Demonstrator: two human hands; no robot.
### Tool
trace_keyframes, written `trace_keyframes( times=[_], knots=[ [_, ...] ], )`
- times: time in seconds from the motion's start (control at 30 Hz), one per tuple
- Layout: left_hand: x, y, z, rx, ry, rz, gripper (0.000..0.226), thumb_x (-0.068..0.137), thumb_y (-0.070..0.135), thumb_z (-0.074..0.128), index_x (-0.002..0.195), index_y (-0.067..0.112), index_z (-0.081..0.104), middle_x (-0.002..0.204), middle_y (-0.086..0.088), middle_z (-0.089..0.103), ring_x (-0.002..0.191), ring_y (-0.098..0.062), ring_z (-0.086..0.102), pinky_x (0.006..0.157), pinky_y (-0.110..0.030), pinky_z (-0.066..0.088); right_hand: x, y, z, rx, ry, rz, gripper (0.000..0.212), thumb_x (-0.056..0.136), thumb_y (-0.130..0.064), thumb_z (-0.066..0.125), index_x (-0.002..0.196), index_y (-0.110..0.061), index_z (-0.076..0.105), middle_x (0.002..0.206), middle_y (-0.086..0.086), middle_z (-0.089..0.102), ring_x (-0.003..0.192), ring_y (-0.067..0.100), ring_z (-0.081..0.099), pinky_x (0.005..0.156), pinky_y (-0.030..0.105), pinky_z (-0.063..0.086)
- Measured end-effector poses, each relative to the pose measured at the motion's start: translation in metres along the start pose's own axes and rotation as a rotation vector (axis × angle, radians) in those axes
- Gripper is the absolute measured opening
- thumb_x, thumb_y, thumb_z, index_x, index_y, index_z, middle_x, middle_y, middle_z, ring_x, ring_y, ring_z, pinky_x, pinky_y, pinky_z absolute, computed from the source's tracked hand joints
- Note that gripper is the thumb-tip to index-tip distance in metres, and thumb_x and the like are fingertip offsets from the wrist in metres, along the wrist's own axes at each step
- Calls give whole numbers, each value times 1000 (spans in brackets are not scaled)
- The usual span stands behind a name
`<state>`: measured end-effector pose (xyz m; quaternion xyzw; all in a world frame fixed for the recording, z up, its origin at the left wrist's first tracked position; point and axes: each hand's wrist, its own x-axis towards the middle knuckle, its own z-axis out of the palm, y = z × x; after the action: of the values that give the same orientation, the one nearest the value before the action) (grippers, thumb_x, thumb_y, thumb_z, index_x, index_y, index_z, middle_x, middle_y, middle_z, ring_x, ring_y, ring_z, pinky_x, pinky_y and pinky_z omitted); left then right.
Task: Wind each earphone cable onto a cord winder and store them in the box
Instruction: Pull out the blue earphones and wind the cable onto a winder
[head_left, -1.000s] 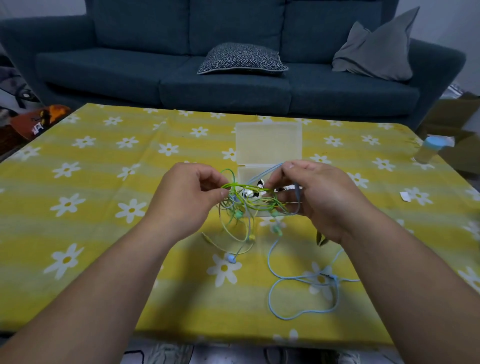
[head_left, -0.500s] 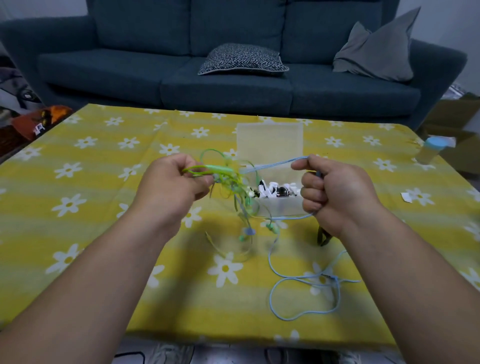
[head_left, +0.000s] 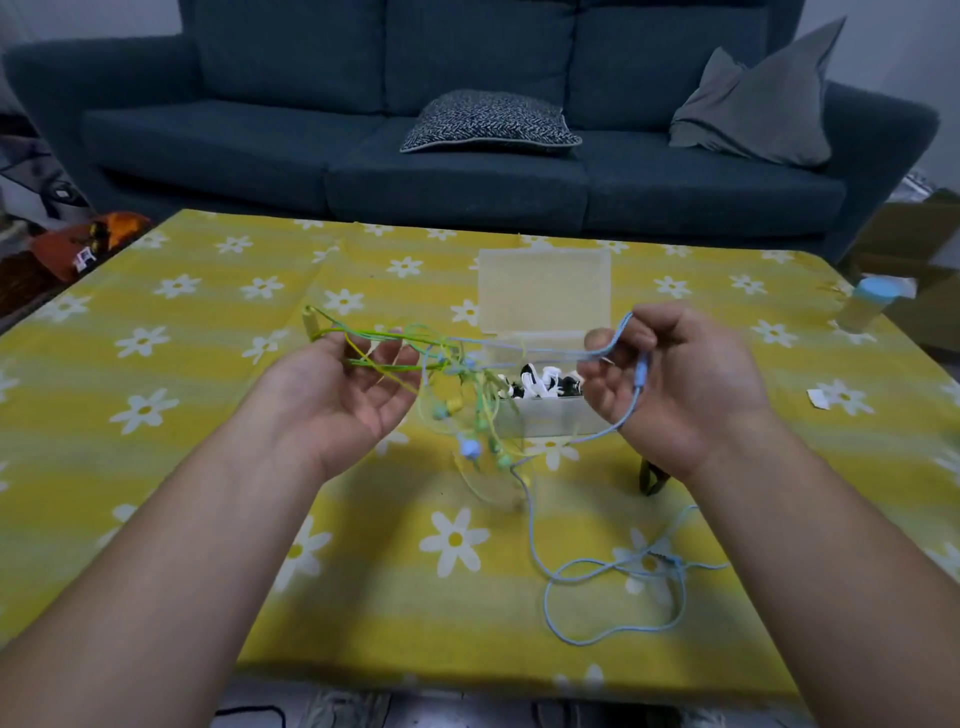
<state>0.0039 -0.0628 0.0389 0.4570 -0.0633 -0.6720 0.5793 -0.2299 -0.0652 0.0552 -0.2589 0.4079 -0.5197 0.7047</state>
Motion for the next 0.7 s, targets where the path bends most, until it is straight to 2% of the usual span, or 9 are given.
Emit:
trace_keyframes(
  times=[0.1,0.17,0.23,0.3,0.33,0.4,0.5,0.6,0.7],
  knots=[
    [2,4,-4,-45,-27,17,52,103,44,38,57,19,38,54,1,54,53,-18,66,61,-32,59,3,6,1,-240,142,-7,39,95,-19,49,58,-15,40,64,12,62,41,18,42,42,21,27],
    [-2,11,-5,-88,-97,29,54,96,61,39,60,23,27,46,2,45,55,-19,66,77,-32,55,4,9,-1,-419,235,-16,39,95,-21,56,59,-14,44,66,13,66,36,16,38,40,20,22],
    [-9,17,-6,-90,-159,44,56,89,65,49,59,23,26,47,1,37,50,-21,61,83,-35,50,7,10,-6,-539,286,-28,39,96,-25,56,60,-15,45,63,9,60,37,16,32,41,21,20],
    [-11,17,-7,55,-216,103,46,90,48,57,55,19,48,58,0,42,59,-22,61,89,-38,48,9,8,-11,-541,299,-46,38,98,-26,53,62,-14,47,60,6,51,39,15,26,41,21,17],
    [-11,15,-9,178,-249,146,29,89,32,60,62,19,60,66,-1,48,71,-23,63,94,-41,46,10,6,-12,-489,290,-53,38,99,-27,52,63,-14,49,59,5,49,39,14,28,41,20,18],
    [-9,11,-11,368,-292,202,13,78,7,66,75,18,60,79,-2,59,90,-26,64,99,-45,45,10,1,-11,-293,223,-55,40,102,-29,48,66,-13,51,62,6,56,41,14,44,39,18,28],
    [-3,8,-16,632,-231,303,33,77,-16,64,71,15,51,81,-1,65,94,-23,63,89,-41,51,5,-5,-8,-29,43,-48,44,104,-30,41,65,-12,47,82,16,72,74,29,72,59,29,58],
    [4,5,-26,1118,-197,391,43,74,-27,54,60,13,56,92,-8,69,93,-23,66,73,-31,48,0,-4,-2,17,-105,-46,52,104,-30,38,57,-11,48,98,23,72,90,37,73,77,40,60],
    [8,1,-31,1448,-165,384,62,71,-24,39,69,25,77,97,-3,73,99,-13,66,74,-28,46,-2,1,3,-15,-167,-29,55,105,-29,37,55,-9,49,103,25,71,97,40,71,84,44,58]
  ],
)
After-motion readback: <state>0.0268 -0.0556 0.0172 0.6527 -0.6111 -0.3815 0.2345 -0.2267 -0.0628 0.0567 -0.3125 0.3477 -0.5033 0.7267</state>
